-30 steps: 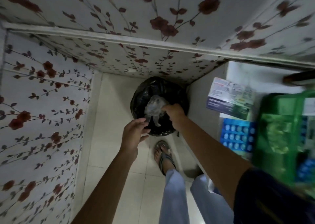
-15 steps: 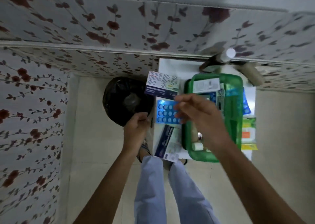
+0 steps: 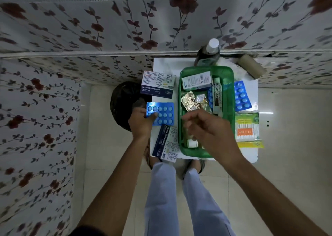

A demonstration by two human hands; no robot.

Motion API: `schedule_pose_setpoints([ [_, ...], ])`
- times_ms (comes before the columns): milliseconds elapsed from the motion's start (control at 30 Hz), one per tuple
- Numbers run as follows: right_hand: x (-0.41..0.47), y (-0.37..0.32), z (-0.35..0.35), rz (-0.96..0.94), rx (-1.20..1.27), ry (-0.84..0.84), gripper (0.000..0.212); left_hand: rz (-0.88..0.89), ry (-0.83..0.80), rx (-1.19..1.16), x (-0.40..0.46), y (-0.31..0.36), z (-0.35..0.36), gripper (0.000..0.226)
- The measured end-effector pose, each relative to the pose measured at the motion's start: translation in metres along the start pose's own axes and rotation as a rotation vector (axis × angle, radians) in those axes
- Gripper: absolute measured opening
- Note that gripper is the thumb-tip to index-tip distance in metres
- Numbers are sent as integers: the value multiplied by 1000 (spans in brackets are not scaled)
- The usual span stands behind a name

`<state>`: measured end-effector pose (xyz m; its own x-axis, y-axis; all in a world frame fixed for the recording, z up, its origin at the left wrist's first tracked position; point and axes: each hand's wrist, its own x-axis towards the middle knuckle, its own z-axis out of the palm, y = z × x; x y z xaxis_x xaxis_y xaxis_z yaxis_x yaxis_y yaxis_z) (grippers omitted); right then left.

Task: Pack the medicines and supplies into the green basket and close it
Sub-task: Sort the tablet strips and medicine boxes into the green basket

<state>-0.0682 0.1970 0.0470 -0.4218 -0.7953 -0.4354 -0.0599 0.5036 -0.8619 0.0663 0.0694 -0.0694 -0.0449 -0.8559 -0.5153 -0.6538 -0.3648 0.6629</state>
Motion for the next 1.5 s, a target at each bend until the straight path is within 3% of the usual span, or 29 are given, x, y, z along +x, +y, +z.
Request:
schedule_pose_setpoints([
  [100,-6,1,20,-189,-263,-40,18,-74,18,-121,-8,-7,-16,21],
  [233,3,14,49,-378,-583,-227,23,-129,45,-261,-18,-27,-47,8],
  [367,23,27,75,-609,-849,-369,36,-205,172,-494,-35,-47,-80,5],
  [433,30,28,85,-732,-1099,-443,29,-236,208,-562,-44,-57,-92,19],
  [533,34,34,94,-641,-1514,-676,41,-270,230,-604,-56,-70,-102,21],
  [633,37,41,101,-648,-1719,-735,53,-304,247,-620,-62,-74,-106,11],
  [967,55,35,113,-630,-1697,-669,31,-251,242,-668,-54,-52,-101,11],
  [1067,62,13,77,-579,-1361,-474,28,-223,192,-724,-47,-31,-95,11],
  [1133,63,-1,56,-540,-963,-275,23,-199,156,-765,-44,-17,-94,12],
  [1267,41,-26,21,-266,-354,-17,18,-159,135,-758,-45,-6,-96,15],
  [1367,25,-17,-9,-69,-203,162,28,-135,102,-722,-54,-7,-92,9],
  [1500,18,8,-47,126,-330,294,39,-114,34,-718,-59,6,-76,10],
])
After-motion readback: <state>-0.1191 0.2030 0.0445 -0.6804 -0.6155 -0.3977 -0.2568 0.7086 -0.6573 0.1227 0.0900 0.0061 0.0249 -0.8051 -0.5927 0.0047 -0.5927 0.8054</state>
